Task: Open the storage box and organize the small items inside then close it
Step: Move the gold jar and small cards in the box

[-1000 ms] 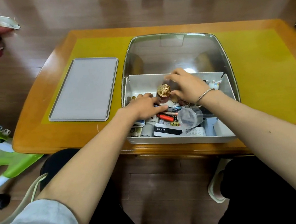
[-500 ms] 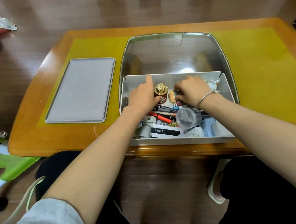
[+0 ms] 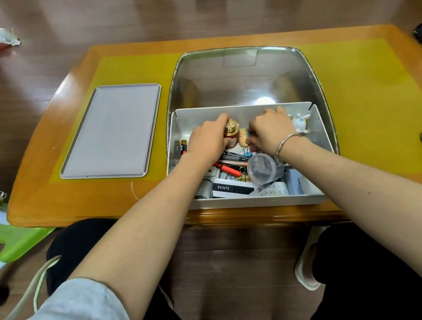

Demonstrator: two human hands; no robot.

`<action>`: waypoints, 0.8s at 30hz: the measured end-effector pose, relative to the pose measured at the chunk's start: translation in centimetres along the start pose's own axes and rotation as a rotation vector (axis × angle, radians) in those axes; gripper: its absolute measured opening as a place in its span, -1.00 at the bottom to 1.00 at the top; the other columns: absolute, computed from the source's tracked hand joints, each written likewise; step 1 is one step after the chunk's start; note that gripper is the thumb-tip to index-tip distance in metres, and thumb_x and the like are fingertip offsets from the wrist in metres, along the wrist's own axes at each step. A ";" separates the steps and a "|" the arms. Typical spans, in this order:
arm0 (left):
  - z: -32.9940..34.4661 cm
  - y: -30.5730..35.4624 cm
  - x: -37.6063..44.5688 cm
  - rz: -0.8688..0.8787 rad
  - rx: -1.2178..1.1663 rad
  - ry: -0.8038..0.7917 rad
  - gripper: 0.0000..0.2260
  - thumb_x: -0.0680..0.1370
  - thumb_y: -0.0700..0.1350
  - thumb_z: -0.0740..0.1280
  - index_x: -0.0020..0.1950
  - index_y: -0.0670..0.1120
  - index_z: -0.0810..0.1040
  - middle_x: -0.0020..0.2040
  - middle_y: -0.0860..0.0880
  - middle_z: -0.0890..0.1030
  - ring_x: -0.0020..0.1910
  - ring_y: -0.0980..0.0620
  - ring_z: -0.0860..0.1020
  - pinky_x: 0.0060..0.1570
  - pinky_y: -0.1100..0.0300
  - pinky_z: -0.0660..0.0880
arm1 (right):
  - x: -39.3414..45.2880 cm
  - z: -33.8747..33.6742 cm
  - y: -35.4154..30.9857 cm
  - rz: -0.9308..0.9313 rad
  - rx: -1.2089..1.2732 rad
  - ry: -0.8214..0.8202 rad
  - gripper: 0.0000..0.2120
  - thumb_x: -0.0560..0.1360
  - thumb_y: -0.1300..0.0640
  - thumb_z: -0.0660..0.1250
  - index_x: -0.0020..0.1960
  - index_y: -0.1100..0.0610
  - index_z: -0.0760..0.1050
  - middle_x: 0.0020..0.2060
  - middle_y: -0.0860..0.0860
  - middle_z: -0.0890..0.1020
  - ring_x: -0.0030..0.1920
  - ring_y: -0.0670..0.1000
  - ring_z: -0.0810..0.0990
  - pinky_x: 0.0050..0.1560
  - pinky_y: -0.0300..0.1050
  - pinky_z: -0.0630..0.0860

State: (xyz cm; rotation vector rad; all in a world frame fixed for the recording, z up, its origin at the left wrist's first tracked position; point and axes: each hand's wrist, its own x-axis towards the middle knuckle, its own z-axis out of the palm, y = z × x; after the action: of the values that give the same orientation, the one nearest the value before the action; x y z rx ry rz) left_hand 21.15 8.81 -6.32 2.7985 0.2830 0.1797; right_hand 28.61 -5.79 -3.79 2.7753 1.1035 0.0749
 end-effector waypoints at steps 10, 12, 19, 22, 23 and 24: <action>0.4 0.3 -0.1 0.002 -0.048 -0.023 -0.65 0.52 -0.17 0.36 0.24 -0.09 0.31 0.01 -0.23 0.60 -0.07 -0.27 0.56 -0.08 -0.12 0.55 | 0.0 0.3 0.3 -0.026 0.071 0.016 -0.81 0.48 -0.05 0.33 -0.07 0.05 0.60 -0.17 0.06 0.63 0.07 0.10 0.46 0.02 -0.04 0.25; 0.3 0.3 -0.1 0.004 -0.070 -0.052 -0.62 0.51 -0.18 0.37 0.26 -0.09 0.30 0.02 -0.23 0.60 -0.07 -0.26 0.56 -0.08 -0.13 0.55 | 0.1 0.3 0.4 -0.026 0.081 0.015 -0.81 0.47 -0.05 0.34 -0.07 0.05 0.61 -0.16 0.06 0.64 0.07 0.10 0.46 0.02 -0.04 0.25; -0.7 0.4 0.0 -0.043 -0.247 -0.150 -0.43 0.46 -0.16 0.46 0.39 -0.02 0.27 0.19 -0.20 0.57 0.12 -0.19 0.55 0.13 -0.05 0.51 | -0.4 -0.2 1.2 -0.044 0.150 0.042 -0.63 0.45 -0.11 0.35 0.16 0.09 0.55 -0.02 0.12 0.64 0.16 0.14 0.43 0.11 -0.02 0.28; -1.8 0.1 -0.3 -0.034 -0.293 -0.156 -0.36 0.45 -0.17 0.48 0.45 -0.01 0.27 0.30 -0.15 0.52 0.26 -0.13 0.48 0.24 0.04 0.43 | -1.1 -0.9 1.5 -0.028 0.213 0.079 -0.63 0.48 -0.08 0.33 0.21 0.09 0.52 0.08 0.09 0.62 0.21 0.14 0.43 0.16 0.00 0.30; -2.3 0.0 -0.5 -0.031 -0.301 -0.133 -0.37 0.45 -0.17 0.48 0.45 -0.02 0.29 0.32 -0.13 0.50 0.30 -0.11 0.45 0.26 0.06 0.39 | -1.3 -1.1 1.5 -0.023 0.256 0.085 -0.63 0.48 -0.07 0.33 0.21 0.09 0.52 0.09 0.09 0.62 0.20 0.14 0.45 0.17 0.01 0.33; -2.9 -0.2 -0.8 -0.031 -0.320 -0.100 -0.40 0.46 -0.16 0.47 0.44 -0.02 0.32 0.34 -0.11 0.48 0.34 -0.09 0.42 0.28 0.07 0.36 | -1.6 -1.4 1.5 -0.018 0.308 0.087 -0.62 0.49 -0.08 0.32 0.21 0.10 0.52 0.10 0.09 0.62 0.19 0.14 0.48 0.17 0.01 0.36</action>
State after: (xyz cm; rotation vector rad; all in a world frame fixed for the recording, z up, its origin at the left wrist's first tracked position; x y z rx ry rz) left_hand 19.88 9.72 -3.76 2.4754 0.2494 0.0693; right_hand 28.31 -7.83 -2.18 3.0573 1.2574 0.0256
